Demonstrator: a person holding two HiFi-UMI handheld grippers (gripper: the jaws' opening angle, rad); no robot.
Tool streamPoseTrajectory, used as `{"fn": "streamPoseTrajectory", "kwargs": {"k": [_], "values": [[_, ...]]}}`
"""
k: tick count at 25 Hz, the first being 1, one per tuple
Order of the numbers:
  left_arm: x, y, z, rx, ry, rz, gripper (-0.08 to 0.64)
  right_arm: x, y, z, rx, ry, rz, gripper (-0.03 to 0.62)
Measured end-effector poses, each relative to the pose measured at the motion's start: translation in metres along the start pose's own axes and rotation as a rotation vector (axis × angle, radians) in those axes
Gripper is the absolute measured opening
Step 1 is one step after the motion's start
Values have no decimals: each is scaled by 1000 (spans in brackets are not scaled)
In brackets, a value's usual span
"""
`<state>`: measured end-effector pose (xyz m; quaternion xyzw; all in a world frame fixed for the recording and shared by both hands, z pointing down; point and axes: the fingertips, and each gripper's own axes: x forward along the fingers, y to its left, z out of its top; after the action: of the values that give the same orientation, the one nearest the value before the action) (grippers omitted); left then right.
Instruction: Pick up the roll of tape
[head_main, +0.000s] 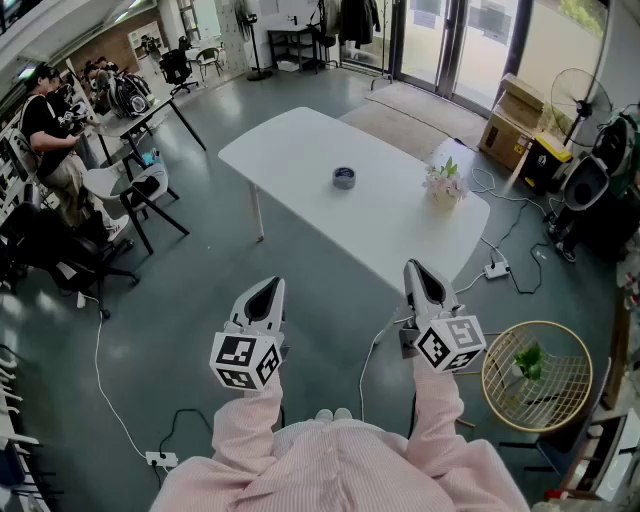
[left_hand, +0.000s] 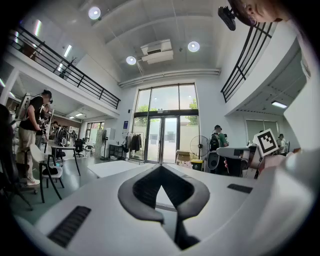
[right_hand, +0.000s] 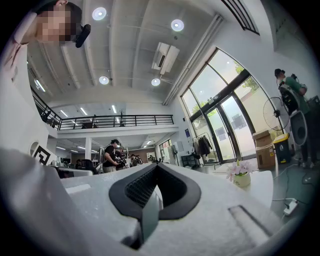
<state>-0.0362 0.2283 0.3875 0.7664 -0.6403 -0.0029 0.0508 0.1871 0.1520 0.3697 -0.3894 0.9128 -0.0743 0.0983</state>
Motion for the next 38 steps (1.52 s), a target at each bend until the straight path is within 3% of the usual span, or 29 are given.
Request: {"fn": "streamPoseTrajectory", "kwargs": {"k": [8, 15, 26, 38], "values": [[5, 0, -7, -24, 7, 13, 2, 1, -9, -4, -24, -14, -20, 4], [14, -4, -12, -58, 14, 25, 2, 10, -22, -10, 11, 19, -15, 5], [37, 7, -18, -94, 34, 45, 2, 45, -43, -23, 36, 63, -34, 72], [122, 83, -16, -119, 42, 9, 2, 146, -68, -49, 52, 97, -79, 127]]}}
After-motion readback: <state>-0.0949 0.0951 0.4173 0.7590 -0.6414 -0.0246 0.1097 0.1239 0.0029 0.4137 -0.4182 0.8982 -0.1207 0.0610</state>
